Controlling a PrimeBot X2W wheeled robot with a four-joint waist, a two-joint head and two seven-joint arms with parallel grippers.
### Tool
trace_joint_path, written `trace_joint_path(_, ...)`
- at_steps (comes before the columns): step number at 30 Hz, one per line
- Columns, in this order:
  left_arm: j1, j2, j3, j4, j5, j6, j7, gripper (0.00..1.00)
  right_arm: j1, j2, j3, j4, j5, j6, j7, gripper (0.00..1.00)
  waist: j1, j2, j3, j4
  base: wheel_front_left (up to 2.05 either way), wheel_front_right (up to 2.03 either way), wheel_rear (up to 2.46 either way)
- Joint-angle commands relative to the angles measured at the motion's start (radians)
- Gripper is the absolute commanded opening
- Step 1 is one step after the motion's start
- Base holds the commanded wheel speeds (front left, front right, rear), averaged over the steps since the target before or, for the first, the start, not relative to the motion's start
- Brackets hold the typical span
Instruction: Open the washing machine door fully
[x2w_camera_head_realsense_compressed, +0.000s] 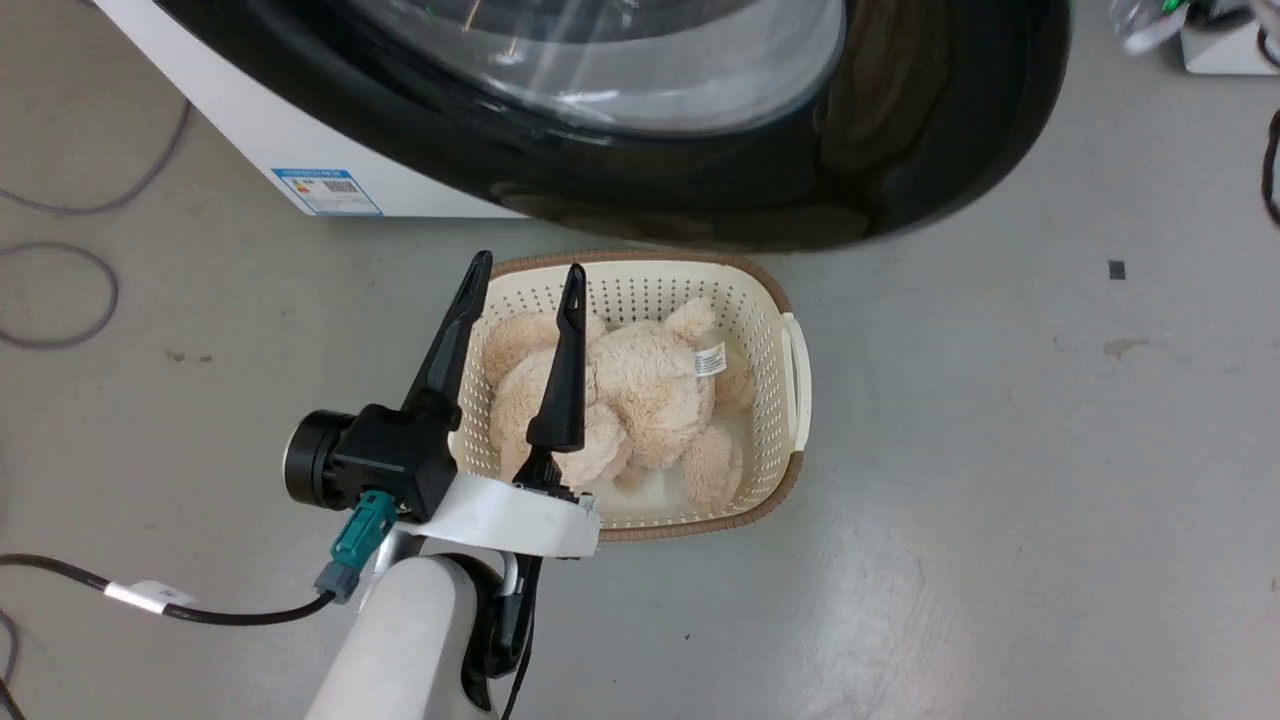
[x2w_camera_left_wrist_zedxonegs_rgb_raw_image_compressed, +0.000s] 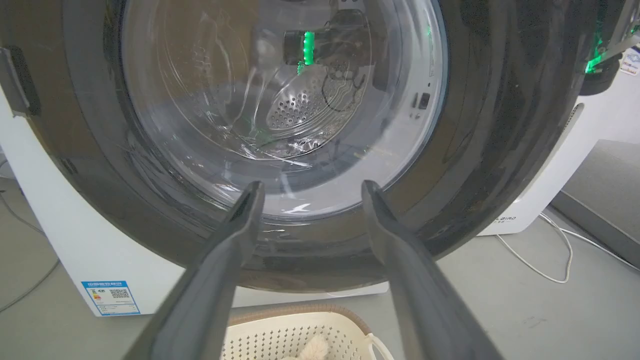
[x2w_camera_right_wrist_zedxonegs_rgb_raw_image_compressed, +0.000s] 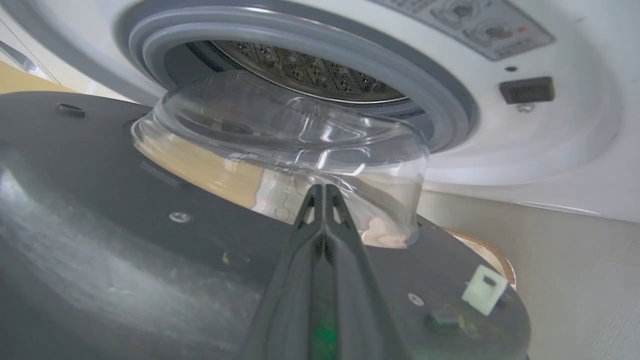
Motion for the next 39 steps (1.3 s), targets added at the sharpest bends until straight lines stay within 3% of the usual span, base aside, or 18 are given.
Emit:
trace_joint_path(1, 0.001, 0.004, -0.002, 0.006, -0.004, 0.001, -0.006, 1.00, 0.042, -0.011, 0.009, -0.031, 0.013, 0.001, 0.017, 0.00, 0.0000, 0.0000, -0.016, 0.000, 0.00, 0.00, 0.00)
trace_joint_path(14, 0.072, 0.004, 0.028, 0.048, 0.015, -0.006, -0.006, 1.00, 0.255, -0.087, 0.025, -0.219, 0.067, 0.001, 0.025, 0.00, 0.0000, 0.0000, -0.139, 0.014, 0.00, 0.00, 0.00)
trace_joint_path(39, 0.232, 0.004, 0.082, 0.094, 0.037, -0.040, -0.006, 1.00, 0.559, -0.119, 0.037, -0.528, 0.157, 0.001, -0.009, 0.00, 0.0000, 0.0000, -0.320, 0.059, 0.00, 0.00, 0.00)
